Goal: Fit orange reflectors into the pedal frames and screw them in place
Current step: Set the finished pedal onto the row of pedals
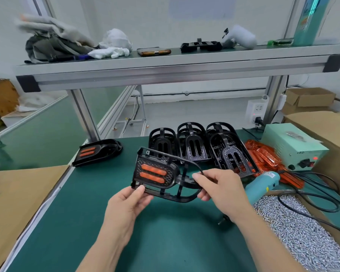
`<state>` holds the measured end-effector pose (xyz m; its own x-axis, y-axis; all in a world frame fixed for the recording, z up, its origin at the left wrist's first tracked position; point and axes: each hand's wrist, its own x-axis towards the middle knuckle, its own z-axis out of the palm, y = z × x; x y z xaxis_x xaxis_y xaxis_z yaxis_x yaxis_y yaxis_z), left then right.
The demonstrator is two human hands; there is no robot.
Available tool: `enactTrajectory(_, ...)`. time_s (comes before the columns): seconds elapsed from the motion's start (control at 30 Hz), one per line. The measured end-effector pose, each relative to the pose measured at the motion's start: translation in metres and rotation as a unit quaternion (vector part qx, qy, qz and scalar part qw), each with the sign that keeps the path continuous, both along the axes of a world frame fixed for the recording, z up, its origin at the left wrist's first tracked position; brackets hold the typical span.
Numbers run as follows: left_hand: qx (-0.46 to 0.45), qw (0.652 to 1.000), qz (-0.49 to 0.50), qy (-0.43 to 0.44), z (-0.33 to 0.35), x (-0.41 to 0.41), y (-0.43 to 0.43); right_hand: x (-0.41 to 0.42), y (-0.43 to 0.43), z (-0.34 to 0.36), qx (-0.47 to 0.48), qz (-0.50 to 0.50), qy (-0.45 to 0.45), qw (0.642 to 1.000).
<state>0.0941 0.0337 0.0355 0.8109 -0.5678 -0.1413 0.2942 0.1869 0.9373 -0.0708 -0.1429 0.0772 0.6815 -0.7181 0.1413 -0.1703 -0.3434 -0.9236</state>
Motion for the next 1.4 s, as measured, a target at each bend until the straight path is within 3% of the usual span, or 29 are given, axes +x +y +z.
enactTrajectory(0.13,0.027,0.997,0.050,0.044,-0.004,0.005,-0.008,0.013,0.002,0.001,0.023,-0.015,0.012,1.000)
enactTrajectory(0.23,0.036,0.993,0.100,0.060,-0.009,0.019,-0.007,0.021,0.007,-0.004,-0.067,-0.035,0.069,0.995)
enactTrajectory(0.37,0.065,0.981,0.170,0.070,-0.009,0.055,0.001,0.024,0.020,-0.012,-0.253,0.034,0.264,0.930)
enactTrajectory(0.5,0.114,0.970,0.202,0.073,-0.013,0.100,0.005,0.025,0.031,-0.009,-0.245,0.109,0.370,0.890)
enactTrajectory(0.77,0.164,0.937,0.297,0.089,-0.022,0.180,0.007,0.027,0.039,0.005,-0.288,0.153,0.415,0.849)
enactTrajectory(0.93,0.165,0.920,0.343,0.098,-0.024,0.215,0.007,0.027,0.035,0.007,-0.283,0.155,0.419,0.848)
enactTrajectory(1.2,0.062,0.906,0.376,0.187,-0.019,0.244,0.012,0.026,0.040,0.007,-0.281,0.170,0.415,0.849)
enactTrajectory(1.27,0.035,0.923,0.347,0.160,-0.020,0.241,0.010,0.026,0.041,0.008,-0.282,0.172,0.416,0.847)
enactTrajectory(1.4,0.088,0.930,0.346,0.086,-0.026,0.230,0.001,0.025,0.042,0.008,-0.290,0.172,0.411,0.847)
